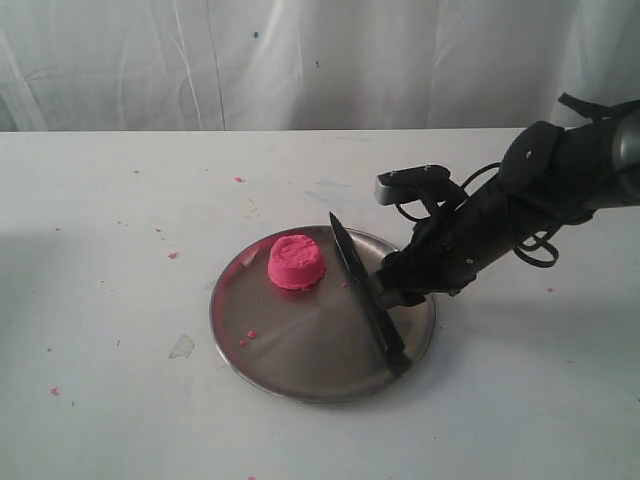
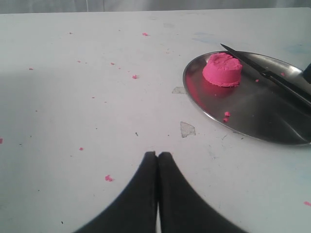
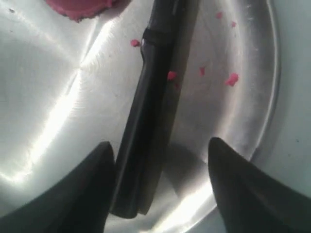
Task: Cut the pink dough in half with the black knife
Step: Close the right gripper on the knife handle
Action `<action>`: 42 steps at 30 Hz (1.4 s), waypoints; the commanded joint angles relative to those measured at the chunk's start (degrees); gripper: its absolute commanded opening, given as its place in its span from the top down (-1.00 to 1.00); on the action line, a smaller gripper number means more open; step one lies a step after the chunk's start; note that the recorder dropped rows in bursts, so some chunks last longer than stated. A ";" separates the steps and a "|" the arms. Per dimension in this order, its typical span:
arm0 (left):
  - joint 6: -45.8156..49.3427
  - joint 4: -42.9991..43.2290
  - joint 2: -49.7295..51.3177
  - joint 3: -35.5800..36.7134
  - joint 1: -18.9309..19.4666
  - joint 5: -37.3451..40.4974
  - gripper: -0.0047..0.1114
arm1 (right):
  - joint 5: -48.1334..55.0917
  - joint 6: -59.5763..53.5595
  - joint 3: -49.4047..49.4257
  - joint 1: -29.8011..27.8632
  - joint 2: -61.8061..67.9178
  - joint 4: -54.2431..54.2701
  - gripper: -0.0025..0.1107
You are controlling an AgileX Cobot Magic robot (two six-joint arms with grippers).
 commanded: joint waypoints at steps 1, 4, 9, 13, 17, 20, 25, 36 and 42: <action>0.00 -0.46 -0.29 -0.10 0.08 -0.29 0.92 | 1.14 -5.98 -1.78 -0.06 1.77 5.49 -0.05; 0.00 -0.46 -0.29 -0.10 0.08 -0.29 0.92 | 3.61 -5.98 -4.32 -0.06 3.90 5.78 -0.05; 0.00 -0.46 -0.29 -0.10 0.08 -0.29 0.92 | 4.93 -5.98 -7.44 -0.06 7.11 5.78 -0.05; 0.00 -0.46 -0.29 -0.10 0.08 -0.29 0.92 | 5.48 -5.63 -8.28 -0.17 9.10 5.93 -0.05; 0.00 -0.46 -0.29 -0.10 0.08 -0.29 0.92 | 6.37 -4.23 -8.28 -0.17 10.37 6.13 -0.05; 0.00 -0.46 -0.29 -0.10 0.08 -0.29 0.92 | 6.37 -2.61 -8.28 -0.17 11.75 6.24 0.05; 0.00 -0.46 -0.29 -0.10 0.08 -0.29 0.92 | 6.48 -1.34 -8.28 -0.17 13.85 6.24 0.37; 0.00 -0.46 -0.29 -0.10 0.08 -0.29 0.92 | 5.25 -1.22 -8.31 -0.17 13.83 8.59 0.82; 0.00 -0.46 -0.29 -0.10 0.08 -0.29 0.92 | 3.32 -1.46 -8.41 -0.17 9.24 6.95 0.82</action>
